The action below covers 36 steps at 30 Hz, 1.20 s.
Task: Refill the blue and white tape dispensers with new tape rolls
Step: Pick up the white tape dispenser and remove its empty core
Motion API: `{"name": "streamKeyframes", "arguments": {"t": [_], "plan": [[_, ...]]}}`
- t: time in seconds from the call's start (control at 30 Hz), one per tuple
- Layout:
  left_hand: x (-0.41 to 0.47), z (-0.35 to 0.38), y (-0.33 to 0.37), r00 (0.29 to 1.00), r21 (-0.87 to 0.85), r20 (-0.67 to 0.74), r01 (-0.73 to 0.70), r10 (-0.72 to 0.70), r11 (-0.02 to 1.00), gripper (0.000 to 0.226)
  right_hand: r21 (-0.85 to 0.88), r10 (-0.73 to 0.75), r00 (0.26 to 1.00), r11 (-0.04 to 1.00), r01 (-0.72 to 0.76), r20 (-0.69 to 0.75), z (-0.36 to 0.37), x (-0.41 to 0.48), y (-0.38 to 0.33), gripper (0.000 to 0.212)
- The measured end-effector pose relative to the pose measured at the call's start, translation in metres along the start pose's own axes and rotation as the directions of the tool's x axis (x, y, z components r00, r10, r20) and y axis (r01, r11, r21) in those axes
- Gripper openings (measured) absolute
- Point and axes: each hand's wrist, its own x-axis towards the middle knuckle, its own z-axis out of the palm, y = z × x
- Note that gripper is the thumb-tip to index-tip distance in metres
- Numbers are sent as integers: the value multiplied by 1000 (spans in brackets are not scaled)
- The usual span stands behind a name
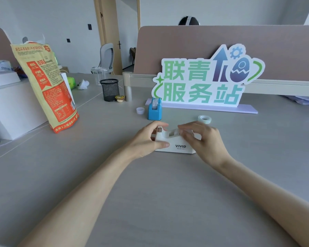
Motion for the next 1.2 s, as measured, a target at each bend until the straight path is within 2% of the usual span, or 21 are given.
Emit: {"name": "streamKeyframes", "arguments": {"t": [0.1, 0.37, 0.47, 0.57, 0.67, 0.73, 0.8, 0.9, 0.93, 0.97, 1.0, 1.03, 1.1, 1.2], "plan": [[2, 0, -1, 1000, 11, -11, -4, 4, 1000, 55, 36, 59, 996, 997, -62, 66, -8, 14, -1, 13], [4, 0, -4, 998, 1, -49, -27, 27, 1000, 50, -105, -89, 992, 990, 98, 84, -15, 21, 1, 17], [6, 1, -8, 998, 6, -59, -37, 38, 999, 49, -75, -142, 989, 988, 138, -49, -13, 11, 0, 16], [11, 5, -7, 995, 25, -93, -44, 46, 999, 48, -6, -131, 968, 991, 132, -212, -16, 1, -5, 14], [22, 12, -1, 988, 108, -148, -32, 48, 994, 51, 73, -82, 969, 992, 101, -231, -19, -18, -13, 11], [29, 16, 0, 982, 195, -171, -43, 77, 980, 55, 162, 27, 990, 987, -5, -137, -17, -29, -14, 12], [33, 17, -3, 959, 341, -214, -103, 184, 935, 56, 207, 190, 982, 961, -185, -1, -15, -31, -7, 17], [22, 19, -3, 841, 593, -313, -191, 442, 782, 42, 392, 403, 911, 826, -405, 92, -13, -25, 6, 9], [16, 22, 1, 793, 621, -336, -219, 509, 752, 34, 446, 454, 884, 773, -452, 109, -14, -24, 8, 8], [9, 25, 4, 775, 612, -336, -253, 535, 750, 27, 474, 486, 866, 739, -478, 115, -15, -23, 9, 10], [4, 28, 8, 796, 563, -310, -287, 520, 775, 22, 499, 509, 852, 710, -497, 123, -15, -22, 11, 14], [-1, 31, 11, 847, 494, -254, -301, 466, 816, 19, 525, 522, 842, 684, -507, 133, -15, -22, 12, 18], [-4, 37, 17, 938, 399, -118, -255, 325, 881, 20, 575, 536, 831, 636, -514, 151, -16, -22, 13, 23], [-3, 39, 18, 984, 291, -20, -163, 176, 943, 27, 613, 521, 835, 606, -508, 177, -16, -23, 12, 26]]}}
